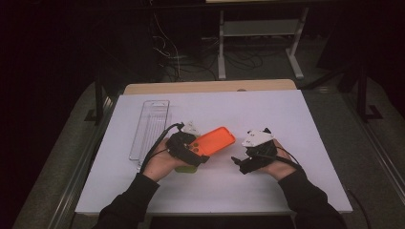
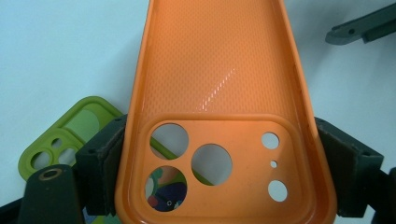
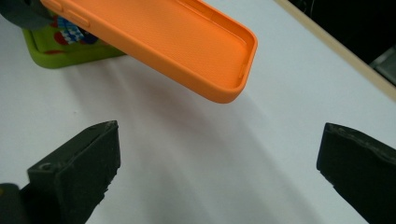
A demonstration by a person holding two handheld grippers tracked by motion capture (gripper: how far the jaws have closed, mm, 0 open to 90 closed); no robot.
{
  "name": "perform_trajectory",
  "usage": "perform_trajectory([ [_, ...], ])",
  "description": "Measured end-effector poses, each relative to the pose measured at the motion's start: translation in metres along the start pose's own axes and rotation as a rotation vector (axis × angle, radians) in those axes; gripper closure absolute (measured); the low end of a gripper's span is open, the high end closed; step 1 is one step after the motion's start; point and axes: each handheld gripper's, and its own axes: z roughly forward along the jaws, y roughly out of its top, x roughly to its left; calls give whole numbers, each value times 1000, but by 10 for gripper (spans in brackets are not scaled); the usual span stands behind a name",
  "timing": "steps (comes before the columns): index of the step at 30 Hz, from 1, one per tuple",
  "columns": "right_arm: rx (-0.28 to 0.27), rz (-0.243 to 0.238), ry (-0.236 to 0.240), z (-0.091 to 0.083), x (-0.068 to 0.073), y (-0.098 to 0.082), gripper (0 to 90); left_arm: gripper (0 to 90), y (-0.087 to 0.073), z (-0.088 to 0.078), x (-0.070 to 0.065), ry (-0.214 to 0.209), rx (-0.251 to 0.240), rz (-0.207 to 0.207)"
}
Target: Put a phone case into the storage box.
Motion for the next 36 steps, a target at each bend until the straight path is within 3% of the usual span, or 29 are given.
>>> perform_trajectory([
  [2,-2,-6,-7,0,2,0,0,160,0,0,0,0,0,1],
  [7,9,-124,-53,0,7,2,0,160,0,1,-1,-2,8,5],
  [10,16,-146,-64,0,9,2,0,160,0,1,-2,-5,6,4],
  [12,17,-180,-81,1,11,2,0,160,0,1,-1,0,8,18],
  [13,25,-222,-94,2,13,1,0,160,0,1,-1,0,8,15],
  [15,28,-231,-104,2,15,1,0,160,0,1,-1,-1,9,15],
  [18,28,-322,-144,3,20,2,0,160,0,2,-2,-2,-7,-3],
  [22,27,-356,-161,3,23,1,0,160,0,3,-3,-6,-13,-12],
  [23,37,-409,-178,3,22,1,0,160,0,1,0,-6,14,20],
  [24,37,-409,-178,3,22,1,0,160,0,1,0,-7,16,20],
  [26,38,-445,-200,3,24,1,0,160,0,3,-2,-5,-12,-6],
  [31,41,-528,-236,4,28,1,0,160,0,3,-3,-6,-10,-12],
  [32,41,-560,-253,4,30,1,0,160,0,4,-4,-8,-22,-28],
  [36,39,-610,-284,5,34,2,0,160,0,3,-2,-14,-7,-13],
])
